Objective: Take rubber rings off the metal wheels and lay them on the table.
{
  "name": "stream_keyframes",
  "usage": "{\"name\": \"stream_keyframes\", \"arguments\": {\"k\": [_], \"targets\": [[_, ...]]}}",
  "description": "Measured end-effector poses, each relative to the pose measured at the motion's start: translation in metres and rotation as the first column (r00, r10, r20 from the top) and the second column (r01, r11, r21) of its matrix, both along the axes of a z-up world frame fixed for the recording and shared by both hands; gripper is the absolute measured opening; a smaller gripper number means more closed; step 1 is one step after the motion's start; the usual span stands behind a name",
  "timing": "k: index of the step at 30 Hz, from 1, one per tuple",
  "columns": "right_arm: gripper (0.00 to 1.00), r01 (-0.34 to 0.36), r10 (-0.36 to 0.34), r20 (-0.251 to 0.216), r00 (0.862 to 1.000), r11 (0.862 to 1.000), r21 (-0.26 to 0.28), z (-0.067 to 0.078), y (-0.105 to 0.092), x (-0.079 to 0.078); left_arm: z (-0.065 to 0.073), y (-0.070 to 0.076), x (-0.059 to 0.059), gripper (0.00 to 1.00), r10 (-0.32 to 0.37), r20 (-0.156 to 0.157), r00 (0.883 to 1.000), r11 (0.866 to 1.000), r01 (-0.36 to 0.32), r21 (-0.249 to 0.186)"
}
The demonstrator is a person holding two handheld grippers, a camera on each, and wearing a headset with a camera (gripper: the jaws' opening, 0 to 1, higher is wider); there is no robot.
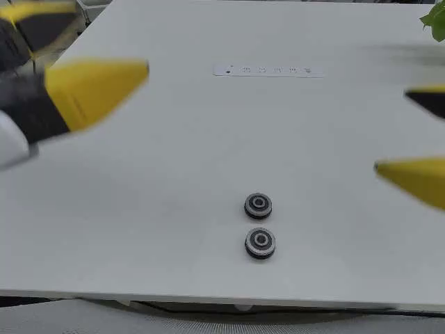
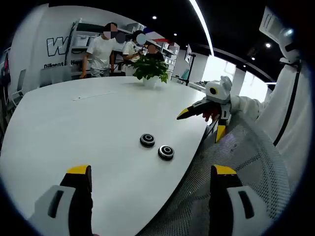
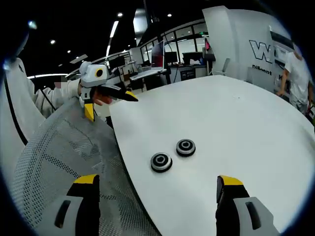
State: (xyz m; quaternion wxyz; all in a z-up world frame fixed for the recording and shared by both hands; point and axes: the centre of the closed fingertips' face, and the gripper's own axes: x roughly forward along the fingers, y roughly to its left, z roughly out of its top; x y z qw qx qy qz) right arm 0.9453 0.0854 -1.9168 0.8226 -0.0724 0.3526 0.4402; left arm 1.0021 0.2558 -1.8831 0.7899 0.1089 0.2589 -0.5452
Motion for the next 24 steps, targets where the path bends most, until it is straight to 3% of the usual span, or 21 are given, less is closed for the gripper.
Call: {"name": "stream_keyframes", "arguments": {"k": [8, 11, 15, 21, 24], "targets": [[0.99, -0.016, 0.014, -0.039, 0.999, 0.999, -0.045, -0.013, -0.004, -0.007, -0.02, -0.002, -0.009, 1.0, -0.042, -0.046, 0.998, 0.998, 0.045, 0.05], [0.99, -0.017, 0.015, -0.042, 0.999, 0.999, -0.045, -0.014, -0.004, -0.007, -0.022, -0.004, -0.015, 1.0, -0.06, -0.063, 0.996, 0.997, 0.062, 0.038], [0.99, -0.014, 0.011, -0.053, 0.999, 0.998, -0.057, -0.016, -0.006, -0.007, -0.021, -0.004, -0.015, 1.0, -0.052, -0.08, 0.995, 0.998, 0.054, 0.022], [0.99, -0.005, 0.001, -0.057, 0.998, 0.997, -0.071, -0.018, -0.008, -0.006, -0.019, -0.004, -0.012, 1.0, -0.033, -0.07, 0.997, 0.999, 0.034, 0.007], [0.99, -0.007, 0.003, -0.057, 0.998, 0.997, -0.074, -0.018, -0.008, -0.006, -0.019, -0.005, -0.014, 1.0, -0.047, -0.083, 0.995, 0.999, 0.047, 0.002]]}}
